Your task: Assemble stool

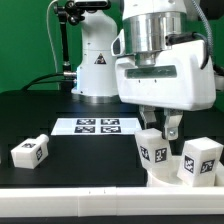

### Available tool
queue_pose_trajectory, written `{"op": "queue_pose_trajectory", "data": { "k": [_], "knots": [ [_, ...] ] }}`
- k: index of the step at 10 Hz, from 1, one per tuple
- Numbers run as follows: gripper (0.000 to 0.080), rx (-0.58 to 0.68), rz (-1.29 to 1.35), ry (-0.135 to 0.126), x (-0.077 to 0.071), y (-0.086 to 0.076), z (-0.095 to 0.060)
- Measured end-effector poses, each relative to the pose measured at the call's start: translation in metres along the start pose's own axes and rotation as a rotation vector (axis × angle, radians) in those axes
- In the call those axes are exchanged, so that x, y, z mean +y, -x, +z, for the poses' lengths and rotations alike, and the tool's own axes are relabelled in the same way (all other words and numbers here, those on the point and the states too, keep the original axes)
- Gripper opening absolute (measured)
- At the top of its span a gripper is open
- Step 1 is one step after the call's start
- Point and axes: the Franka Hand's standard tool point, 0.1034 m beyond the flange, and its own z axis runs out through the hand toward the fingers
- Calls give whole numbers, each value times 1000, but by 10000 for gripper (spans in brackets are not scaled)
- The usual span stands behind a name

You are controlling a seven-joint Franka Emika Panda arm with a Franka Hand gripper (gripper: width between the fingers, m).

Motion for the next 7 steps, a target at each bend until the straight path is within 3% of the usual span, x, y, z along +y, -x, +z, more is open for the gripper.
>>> {"op": "queue_pose_trajectory", "data": {
  "k": [2,7],
  "knots": [
    [344,-5,84,-3,0,0,0],
    [344,-48,581,-27,-2,2,-1]
  ]
}}
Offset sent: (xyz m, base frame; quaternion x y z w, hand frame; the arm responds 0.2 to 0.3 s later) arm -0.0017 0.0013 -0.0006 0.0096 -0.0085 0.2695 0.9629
